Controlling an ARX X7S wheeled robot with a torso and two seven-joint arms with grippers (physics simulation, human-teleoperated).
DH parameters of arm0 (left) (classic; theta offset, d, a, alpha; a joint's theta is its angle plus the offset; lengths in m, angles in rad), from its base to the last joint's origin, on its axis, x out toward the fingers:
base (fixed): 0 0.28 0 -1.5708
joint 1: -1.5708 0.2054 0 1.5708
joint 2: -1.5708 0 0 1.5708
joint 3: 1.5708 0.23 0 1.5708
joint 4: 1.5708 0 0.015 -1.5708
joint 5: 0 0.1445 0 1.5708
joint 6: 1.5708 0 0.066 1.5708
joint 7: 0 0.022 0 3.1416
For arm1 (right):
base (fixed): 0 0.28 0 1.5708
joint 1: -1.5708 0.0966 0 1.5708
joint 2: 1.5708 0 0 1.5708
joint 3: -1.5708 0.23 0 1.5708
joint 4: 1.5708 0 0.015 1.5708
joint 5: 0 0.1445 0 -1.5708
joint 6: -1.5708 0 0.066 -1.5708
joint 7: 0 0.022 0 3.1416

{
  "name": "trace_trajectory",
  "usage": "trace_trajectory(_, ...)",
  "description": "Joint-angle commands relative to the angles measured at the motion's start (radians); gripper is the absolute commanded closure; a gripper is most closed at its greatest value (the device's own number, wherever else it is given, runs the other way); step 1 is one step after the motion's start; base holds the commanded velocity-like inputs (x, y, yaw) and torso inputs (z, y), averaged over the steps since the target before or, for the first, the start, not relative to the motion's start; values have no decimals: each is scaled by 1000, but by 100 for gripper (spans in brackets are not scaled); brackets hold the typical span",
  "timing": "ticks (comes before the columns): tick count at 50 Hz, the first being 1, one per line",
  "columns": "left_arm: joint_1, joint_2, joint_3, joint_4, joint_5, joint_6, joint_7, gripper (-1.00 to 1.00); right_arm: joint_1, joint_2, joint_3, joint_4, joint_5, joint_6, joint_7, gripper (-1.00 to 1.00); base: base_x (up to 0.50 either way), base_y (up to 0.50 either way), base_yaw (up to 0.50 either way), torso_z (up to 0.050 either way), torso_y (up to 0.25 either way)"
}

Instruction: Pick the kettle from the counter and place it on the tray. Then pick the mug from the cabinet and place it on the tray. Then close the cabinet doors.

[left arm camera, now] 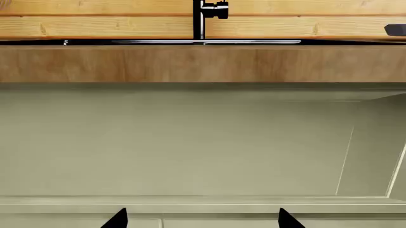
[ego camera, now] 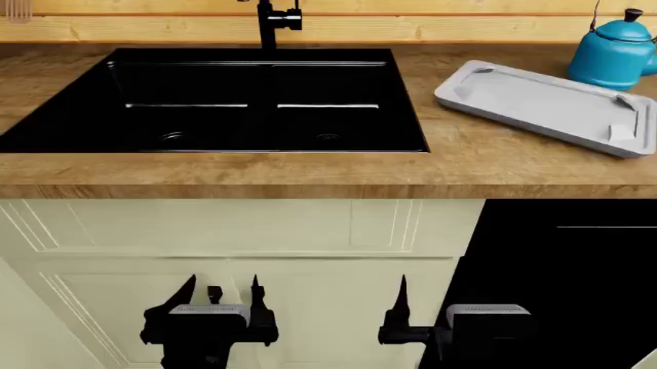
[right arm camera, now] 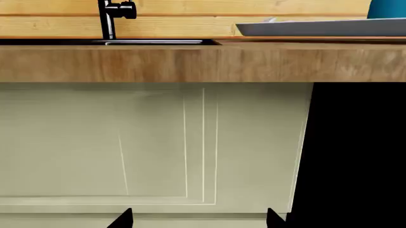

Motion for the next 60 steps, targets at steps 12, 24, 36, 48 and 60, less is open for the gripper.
trace_trajectory(12, 14, -51, 34, 125, -66, -67, -60, -100, -28, 58, -48, -209, 19, 131, 72, -100, 0, 0, 0, 0, 0)
trace_trajectory(24, 12, -90, 35, 324, -111, -210, -84, -100, -46, 86, -63, -373, 30, 216, 95, -100, 0, 0, 0, 47, 0)
trace_trajectory(36, -220, -158, 21, 695, -169, -669, -132, -100, -49, 118, -62, -588, 43, 358, 115, -100, 0, 0, 0, 50, 0)
trace_trajectory(48, -1033, -150, -1, 767, -275, -1411, -173, -100, -42, 148, -65, -752, 44, 470, 130, -100, 0, 0, 0, 50, 0)
trace_trajectory(60, -1757, -126, 154, 185, -235, -1433, -170, -100, -20, 175, -63, -881, 46, 573, 141, -100, 0, 0, 0, 50, 0)
